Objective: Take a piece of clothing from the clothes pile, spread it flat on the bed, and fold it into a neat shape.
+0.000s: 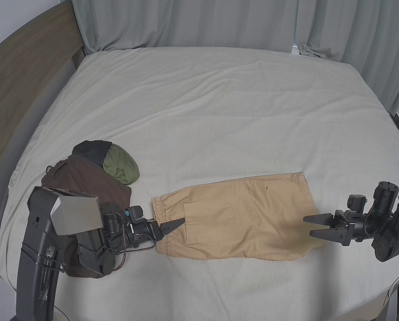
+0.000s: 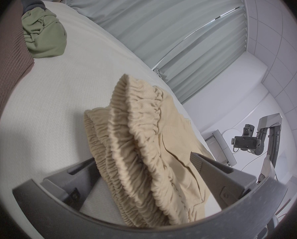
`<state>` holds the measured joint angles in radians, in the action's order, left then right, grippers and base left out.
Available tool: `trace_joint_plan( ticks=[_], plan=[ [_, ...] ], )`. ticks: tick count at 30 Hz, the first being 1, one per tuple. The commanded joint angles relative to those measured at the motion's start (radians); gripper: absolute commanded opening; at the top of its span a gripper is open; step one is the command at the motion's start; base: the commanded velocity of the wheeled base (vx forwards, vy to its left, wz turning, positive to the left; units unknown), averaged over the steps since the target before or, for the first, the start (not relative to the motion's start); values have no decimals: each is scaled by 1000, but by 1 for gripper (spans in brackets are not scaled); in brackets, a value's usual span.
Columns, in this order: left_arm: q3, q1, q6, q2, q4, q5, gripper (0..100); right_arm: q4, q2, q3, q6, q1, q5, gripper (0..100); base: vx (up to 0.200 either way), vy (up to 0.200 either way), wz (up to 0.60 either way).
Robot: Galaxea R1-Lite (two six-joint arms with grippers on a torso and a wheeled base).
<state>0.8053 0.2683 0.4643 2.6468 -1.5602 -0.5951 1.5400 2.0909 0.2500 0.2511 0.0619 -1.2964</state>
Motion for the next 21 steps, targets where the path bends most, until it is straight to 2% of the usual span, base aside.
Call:
trace_joint_plan(
  ticks=[1,10,11,21],
  plan=[
    [-2,0,2,12,8,0,100,0,1,0,1,1,-1,100,0,0,0],
    [-3,2,2,12,8,8,100,2,3,0,-1,-1,-1,100,0,0,0],
    [-3,2,2,12,8,8,0,2,1,0,-1,-1,-1,100,0,0,0],
    [-9,0,4,7,8,1,0,2,3,0,-1,-2,-1,100,0,0,0]
  ],
)
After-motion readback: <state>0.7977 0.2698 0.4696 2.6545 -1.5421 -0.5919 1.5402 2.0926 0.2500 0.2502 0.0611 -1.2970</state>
